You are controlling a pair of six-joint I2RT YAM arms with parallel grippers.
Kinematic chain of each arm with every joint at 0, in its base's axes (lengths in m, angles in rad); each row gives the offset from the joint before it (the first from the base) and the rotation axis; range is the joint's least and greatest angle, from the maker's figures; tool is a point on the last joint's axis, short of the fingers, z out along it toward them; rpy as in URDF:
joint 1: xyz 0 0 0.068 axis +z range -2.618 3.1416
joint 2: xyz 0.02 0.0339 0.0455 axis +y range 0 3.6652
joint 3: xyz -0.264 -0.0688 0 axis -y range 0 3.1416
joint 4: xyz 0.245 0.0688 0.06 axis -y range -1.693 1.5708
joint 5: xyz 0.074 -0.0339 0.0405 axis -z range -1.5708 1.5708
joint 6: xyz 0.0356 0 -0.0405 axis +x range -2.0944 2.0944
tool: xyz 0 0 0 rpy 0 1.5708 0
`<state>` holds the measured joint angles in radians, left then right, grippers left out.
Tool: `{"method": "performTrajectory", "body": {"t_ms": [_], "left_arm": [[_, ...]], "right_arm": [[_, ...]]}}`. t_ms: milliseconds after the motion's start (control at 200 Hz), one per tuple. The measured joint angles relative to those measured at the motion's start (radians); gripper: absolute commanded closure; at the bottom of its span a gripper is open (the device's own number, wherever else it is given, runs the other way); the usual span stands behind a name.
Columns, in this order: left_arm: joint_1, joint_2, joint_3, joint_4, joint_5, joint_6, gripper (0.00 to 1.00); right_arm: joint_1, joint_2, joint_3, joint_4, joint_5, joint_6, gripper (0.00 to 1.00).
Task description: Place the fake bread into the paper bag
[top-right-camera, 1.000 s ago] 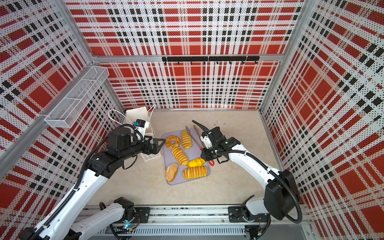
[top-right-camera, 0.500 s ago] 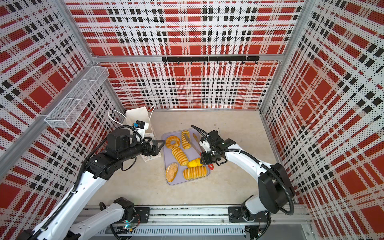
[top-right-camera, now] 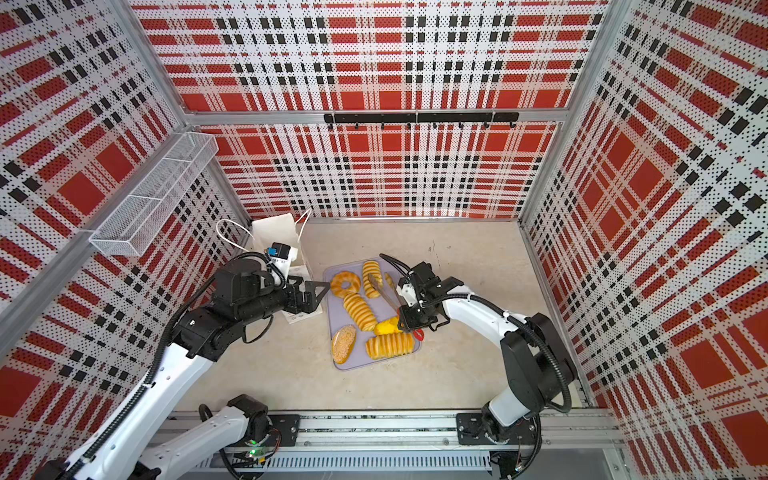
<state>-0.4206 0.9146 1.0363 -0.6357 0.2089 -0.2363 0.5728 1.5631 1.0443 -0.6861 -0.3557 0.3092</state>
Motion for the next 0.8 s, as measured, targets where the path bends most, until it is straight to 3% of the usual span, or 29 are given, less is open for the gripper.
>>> {"method": "performTrajectory", "body": {"t_ms": [431,576,802], "left_arm": [[0.000,0.004,0.000,-0.001,0.000,0.006,0.02],[0.000,0.004,0.000,-0.001,0.000,0.006,0.02],[0.000,0.004,0.000,-0.006,-0.008,0.006,0.02]], "right_arm": [[0.000,0.066,0.000,0.037,-0.038,0.009,0.68],[0.000,0.084,0.008,0.055,-0.063,0.021,0.77],[0.000,0.084,0.010,0.055,-0.066,0.027,0.78]]}}
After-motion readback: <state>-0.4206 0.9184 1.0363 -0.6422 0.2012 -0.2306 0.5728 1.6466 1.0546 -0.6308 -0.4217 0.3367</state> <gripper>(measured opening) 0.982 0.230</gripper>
